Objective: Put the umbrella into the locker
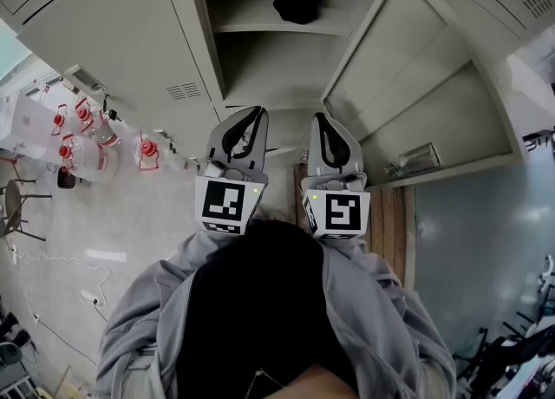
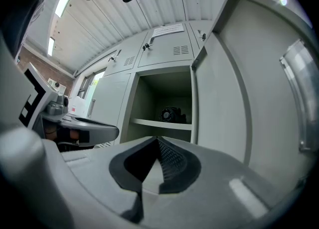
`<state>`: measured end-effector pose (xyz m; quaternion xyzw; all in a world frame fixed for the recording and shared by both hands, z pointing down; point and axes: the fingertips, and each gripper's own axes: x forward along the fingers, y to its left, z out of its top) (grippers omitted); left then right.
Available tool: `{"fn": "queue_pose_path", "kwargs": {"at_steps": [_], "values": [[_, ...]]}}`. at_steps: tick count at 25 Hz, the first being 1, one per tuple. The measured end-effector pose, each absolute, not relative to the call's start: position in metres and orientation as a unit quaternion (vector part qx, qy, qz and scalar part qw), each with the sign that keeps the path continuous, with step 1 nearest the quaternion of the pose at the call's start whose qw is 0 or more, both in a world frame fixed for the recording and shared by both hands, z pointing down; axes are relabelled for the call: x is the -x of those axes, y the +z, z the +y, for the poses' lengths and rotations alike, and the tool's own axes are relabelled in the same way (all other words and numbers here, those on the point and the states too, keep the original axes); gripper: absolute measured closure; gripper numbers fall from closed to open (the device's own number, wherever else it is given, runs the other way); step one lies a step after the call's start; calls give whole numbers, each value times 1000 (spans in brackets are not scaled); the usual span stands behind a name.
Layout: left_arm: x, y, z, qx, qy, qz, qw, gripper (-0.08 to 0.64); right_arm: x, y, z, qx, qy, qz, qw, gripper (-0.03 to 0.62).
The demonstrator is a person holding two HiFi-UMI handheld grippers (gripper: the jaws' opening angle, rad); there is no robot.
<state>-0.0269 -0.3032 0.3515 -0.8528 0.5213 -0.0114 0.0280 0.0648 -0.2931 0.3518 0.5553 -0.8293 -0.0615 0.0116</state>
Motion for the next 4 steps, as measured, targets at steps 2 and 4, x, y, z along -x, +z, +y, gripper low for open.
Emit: {"fn": "queue_pose_path", "kwargs": {"at_steps": [2,4], "values": [[26,351,-304,854,-11,520,29,546,-64,351,-294,-555,-61,-830,11,592],[25,351,-304,855,-11,518,30,546,-64,351,-295,-555,-60,-830,11,592]]}}
